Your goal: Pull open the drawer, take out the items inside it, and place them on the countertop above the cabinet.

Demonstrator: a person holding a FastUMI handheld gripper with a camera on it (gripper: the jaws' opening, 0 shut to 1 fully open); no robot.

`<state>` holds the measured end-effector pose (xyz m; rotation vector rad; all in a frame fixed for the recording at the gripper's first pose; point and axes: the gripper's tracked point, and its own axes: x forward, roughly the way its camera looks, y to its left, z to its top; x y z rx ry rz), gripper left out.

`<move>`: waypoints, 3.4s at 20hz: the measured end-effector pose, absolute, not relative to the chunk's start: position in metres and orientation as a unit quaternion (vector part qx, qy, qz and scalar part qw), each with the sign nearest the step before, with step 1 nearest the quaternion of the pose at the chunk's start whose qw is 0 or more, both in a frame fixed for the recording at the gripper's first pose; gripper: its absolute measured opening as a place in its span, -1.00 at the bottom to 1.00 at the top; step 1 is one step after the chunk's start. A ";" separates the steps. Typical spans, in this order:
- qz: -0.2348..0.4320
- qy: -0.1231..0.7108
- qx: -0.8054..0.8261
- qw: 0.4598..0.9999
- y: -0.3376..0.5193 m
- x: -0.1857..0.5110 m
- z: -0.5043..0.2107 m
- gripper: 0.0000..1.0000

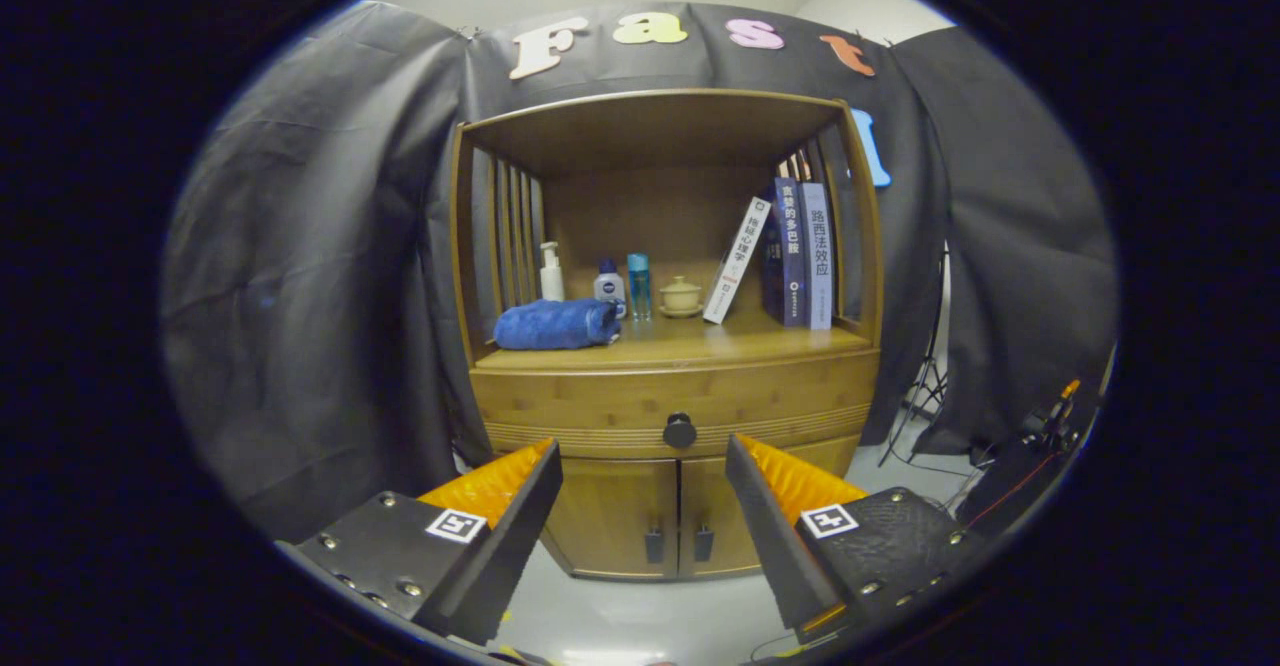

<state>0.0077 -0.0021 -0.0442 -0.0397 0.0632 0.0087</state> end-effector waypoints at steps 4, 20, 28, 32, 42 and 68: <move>0.005 0.026 -0.018 0.999 -0.003 0.010 -0.042 0.97; 0.000 0.025 -0.010 1.000 -0.036 0.127 -0.102 0.97; 0.000 0.046 -0.036 0.998 -0.043 0.193 -0.130 0.45; 0.005 0.058 -0.039 0.998 -0.033 0.221 -0.146 0.16; -0.035 0.017 -0.069 0.997 -0.039 0.229 -0.145 -0.13; -0.015 0.064 -0.077 0.995 -0.034 0.086 -0.165 -0.38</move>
